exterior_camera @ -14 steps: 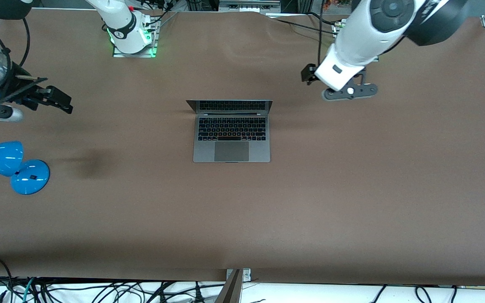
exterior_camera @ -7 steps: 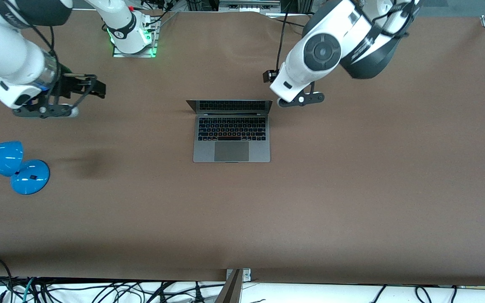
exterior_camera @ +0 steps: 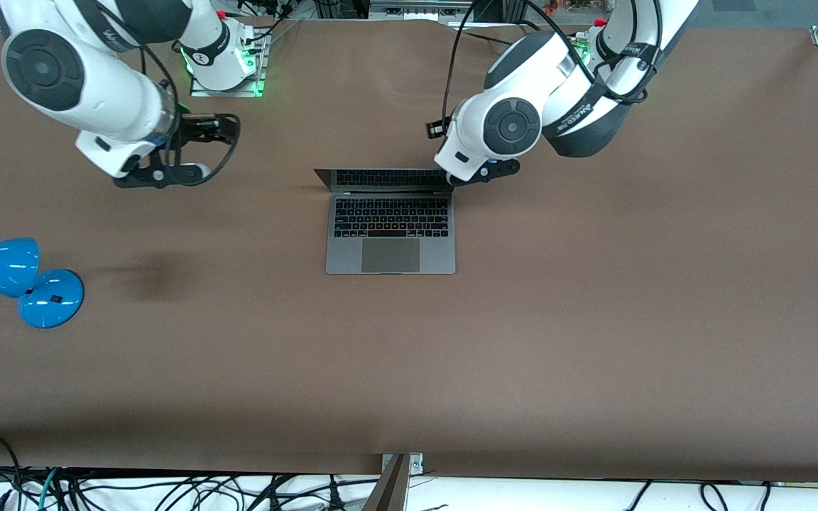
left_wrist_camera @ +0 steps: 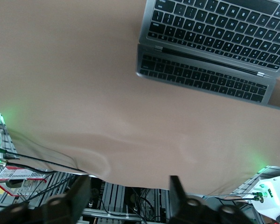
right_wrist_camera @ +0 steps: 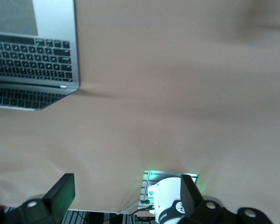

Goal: Close laptop with both arms from behind
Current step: 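Position both grippers behind the laptop screen's back edge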

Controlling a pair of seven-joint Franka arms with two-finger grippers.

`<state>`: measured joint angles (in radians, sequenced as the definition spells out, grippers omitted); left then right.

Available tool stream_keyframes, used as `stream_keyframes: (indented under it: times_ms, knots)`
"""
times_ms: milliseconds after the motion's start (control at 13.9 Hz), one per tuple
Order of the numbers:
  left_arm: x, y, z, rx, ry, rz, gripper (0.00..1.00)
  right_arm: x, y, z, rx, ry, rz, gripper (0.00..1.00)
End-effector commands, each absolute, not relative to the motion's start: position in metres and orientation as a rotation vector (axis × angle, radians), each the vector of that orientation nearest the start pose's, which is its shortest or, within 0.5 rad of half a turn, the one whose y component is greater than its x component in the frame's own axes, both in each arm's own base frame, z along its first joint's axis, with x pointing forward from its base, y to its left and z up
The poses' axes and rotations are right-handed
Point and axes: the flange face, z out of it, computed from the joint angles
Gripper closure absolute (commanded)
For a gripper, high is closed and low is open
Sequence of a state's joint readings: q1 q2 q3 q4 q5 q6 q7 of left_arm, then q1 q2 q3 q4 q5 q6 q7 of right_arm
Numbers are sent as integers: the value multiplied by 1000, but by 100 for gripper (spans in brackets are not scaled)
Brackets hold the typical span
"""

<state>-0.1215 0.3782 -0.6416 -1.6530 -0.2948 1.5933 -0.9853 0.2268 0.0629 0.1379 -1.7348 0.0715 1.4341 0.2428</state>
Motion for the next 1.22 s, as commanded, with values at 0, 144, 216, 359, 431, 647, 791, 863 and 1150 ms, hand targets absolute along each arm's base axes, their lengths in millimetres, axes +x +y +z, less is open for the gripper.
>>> stream_keyframes:
  times_ms: [0,144,216,359,431,647,791,863,1150]
  knots:
    - [447,-417,426,-3007,-465,1009,83,481,222,491,-3111,-222,549,0]
    - [447,-419,428,-3011,-463,1016,100,467,239,473,-3092,-238,545,7]
    - [446,-420,428,-3016,-466,1049,100,463,242,463,-3079,-235,532,16]
    - [447,-421,422,-3002,-492,1105,100,453,260,449,-3057,-273,529,55]
    - [449,-421,418,-2990,-522,1123,100,447,271,443,-3057,-306,519,77]
    - [460,-422,400,-2933,-620,1193,100,448,281,427,-3056,-284,498,100]
    - [471,-423,392,-2934,-628,1212,100,445,300,414,-3049,-250,494,100]
    - [474,-422,389,-2940,-610,1192,100,445,309,407,-3047,-225,491,100]
    - [471,-432,374,-2949,-569,1163,100,442,337,384,-3039,-192,484,100]
